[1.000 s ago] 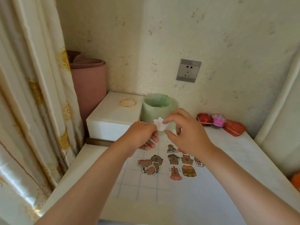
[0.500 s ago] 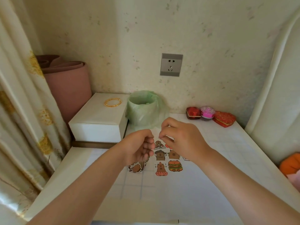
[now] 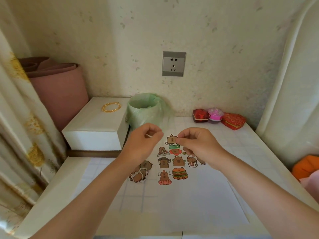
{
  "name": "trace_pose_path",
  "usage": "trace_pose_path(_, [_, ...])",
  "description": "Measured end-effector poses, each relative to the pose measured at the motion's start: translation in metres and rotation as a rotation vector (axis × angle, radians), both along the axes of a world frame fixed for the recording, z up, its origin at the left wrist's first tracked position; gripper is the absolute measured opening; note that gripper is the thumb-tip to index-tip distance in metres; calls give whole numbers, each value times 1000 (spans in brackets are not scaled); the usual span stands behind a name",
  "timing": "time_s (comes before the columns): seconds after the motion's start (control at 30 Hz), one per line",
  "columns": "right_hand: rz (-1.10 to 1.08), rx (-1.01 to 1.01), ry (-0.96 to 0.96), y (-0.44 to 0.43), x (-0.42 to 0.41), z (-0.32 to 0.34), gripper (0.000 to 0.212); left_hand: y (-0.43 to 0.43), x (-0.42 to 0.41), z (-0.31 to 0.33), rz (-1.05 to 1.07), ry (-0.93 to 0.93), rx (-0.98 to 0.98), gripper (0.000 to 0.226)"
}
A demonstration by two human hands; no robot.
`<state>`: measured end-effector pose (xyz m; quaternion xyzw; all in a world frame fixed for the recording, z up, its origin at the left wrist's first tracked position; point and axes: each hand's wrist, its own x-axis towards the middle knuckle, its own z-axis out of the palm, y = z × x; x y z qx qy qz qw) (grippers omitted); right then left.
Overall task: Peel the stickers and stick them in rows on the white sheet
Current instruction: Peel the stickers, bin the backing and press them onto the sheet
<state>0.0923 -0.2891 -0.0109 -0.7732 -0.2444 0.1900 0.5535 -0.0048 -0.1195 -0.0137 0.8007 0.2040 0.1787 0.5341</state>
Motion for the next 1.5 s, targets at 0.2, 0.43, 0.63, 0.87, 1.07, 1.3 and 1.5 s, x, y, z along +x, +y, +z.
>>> trace_pose_path(0.2, [67,-93,55,-10,-2,-2,7,-14,6,-4,-133,71,24,9])
trace_pose_path(0.43, [64,-102,9,-21,-2,-10,4,-26,15,-10,-186,202,18,18])
trace_pose_path(0.63, [70,-128,-41,-31,0,-14,28,-38,17,-15,-268,234,-16,18])
trace_pose_path(0.87, [-4,-203,20,-47,9,-20,6,-44,23,-19,-288,183,70,12])
trace_pose_path(1.07, [-122,-315,244,-63,19,-30,11,-41,27,-33,-297,236,236,29])
trace_pose_path(1.3, [-91,-400,220,-65,14,-49,15,-42,21,-43,-483,408,633,39])
trace_pose_path(1.5, [-91,-399,88,-57,11,-63,9,-45,21,-48,-558,500,756,70])
